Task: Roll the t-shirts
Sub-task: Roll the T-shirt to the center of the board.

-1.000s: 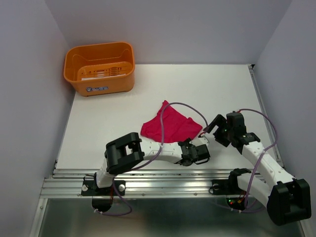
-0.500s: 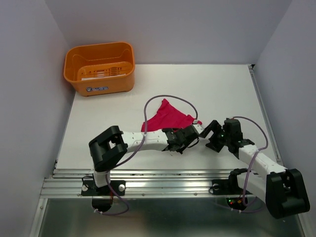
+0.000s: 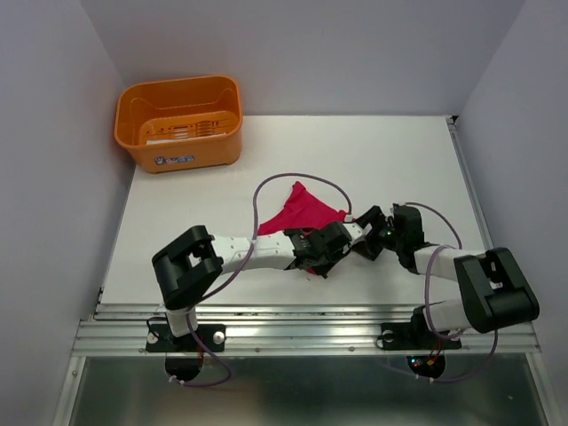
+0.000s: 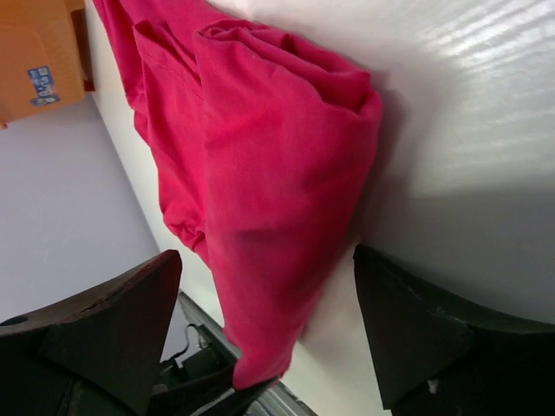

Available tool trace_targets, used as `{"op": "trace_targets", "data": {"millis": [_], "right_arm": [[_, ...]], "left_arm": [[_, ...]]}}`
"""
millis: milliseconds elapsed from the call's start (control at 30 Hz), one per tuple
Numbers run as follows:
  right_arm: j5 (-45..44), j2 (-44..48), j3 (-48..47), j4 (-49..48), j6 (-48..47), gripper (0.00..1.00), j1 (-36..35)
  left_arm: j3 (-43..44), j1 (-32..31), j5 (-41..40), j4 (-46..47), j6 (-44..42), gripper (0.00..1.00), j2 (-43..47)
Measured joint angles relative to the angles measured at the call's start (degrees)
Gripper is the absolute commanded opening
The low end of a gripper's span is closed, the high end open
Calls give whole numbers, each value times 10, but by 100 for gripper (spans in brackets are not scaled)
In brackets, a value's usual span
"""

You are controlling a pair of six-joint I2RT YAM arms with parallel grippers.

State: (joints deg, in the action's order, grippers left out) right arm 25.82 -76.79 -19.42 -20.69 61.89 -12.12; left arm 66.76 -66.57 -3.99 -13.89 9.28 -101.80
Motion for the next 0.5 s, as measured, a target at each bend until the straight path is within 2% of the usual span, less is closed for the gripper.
{"op": "trace_targets", "data": {"millis": [133, 167, 200, 233, 300, 333, 367, 400, 433, 467, 500], "right_arm": [[7, -62, -14, -46, 18, 60, -5], [8, -75, -20, -55, 19, 46, -7], [10, -89, -25, -61, 21, 40, -8], [11, -99, -28, -68, 20, 26, -9], [10, -108, -31, -68, 21, 16, -11], [12, -110, -30, -65, 19, 12, -11], [11, -110, -30, -63, 21, 5, -11], [11, -106, -30, -62, 19, 2, -11], [11, -102, -30, -59, 18, 1, -11], [9, -97, -30, -53, 18, 1, -12], [7, -84, -30, -45, 16, 1, -14]], "left_arm": [[-7, 0, 7, 7, 0, 0, 3], [-8, 0, 7, 8, 0, 0, 3], [-8, 0, 7, 8, 0, 0, 4], [-10, 0, 7, 9, 0, 0, 5], [-15, 1, 7, 11, 0, 4, 12], [-16, 1, 7, 10, 0, 21, 15], [-18, 1, 5, 9, 0, 31, 20], [-18, 1, 3, 9, -1, 40, 23], [-18, 1, 1, 8, 2, 55, 26], [-18, 2, 0, 7, 0, 62, 31], [-18, 2, -2, 6, 2, 72, 35]]}}
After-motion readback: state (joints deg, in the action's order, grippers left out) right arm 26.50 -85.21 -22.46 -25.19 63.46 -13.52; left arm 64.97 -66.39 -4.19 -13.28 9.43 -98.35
